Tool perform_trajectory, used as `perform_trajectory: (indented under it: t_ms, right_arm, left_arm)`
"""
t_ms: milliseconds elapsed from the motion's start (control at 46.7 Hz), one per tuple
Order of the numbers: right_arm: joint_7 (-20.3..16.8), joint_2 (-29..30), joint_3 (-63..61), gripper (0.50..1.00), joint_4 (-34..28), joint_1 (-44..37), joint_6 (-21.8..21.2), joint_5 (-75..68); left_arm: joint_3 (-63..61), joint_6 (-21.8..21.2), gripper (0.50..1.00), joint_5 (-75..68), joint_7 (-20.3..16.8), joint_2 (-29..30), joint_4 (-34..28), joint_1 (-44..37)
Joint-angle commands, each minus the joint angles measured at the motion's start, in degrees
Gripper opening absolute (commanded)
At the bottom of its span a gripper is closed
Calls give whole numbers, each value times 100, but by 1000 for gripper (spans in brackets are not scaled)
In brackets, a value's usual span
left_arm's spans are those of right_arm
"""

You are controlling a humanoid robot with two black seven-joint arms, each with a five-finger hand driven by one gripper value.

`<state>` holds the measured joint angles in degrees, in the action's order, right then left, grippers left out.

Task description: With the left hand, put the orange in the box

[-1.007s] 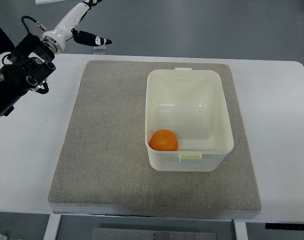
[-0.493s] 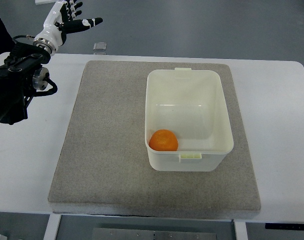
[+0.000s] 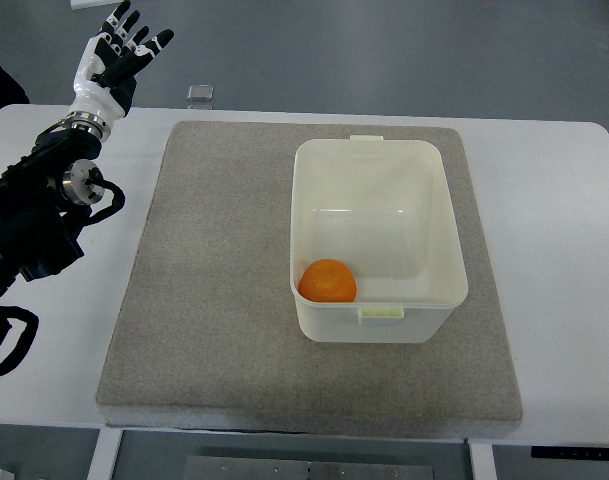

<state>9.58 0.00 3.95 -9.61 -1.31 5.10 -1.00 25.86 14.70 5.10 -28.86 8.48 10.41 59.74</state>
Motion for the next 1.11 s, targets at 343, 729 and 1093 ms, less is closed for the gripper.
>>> perform_trajectory:
  t_ms: [343,729,1093]
  right_arm:
    - [0,0,0,932,3,0,0,4]
    - [0,0,0,932,3,0,0,4]
    - [9,0,9,932,-5,0,0,12]
  left_arm:
    - [464,7,1000,132,3,-154,-4,72]
    - [534,-257,999,149,12,-145,-4,99]
    - [543,-371,999,149,12,-154,40,108]
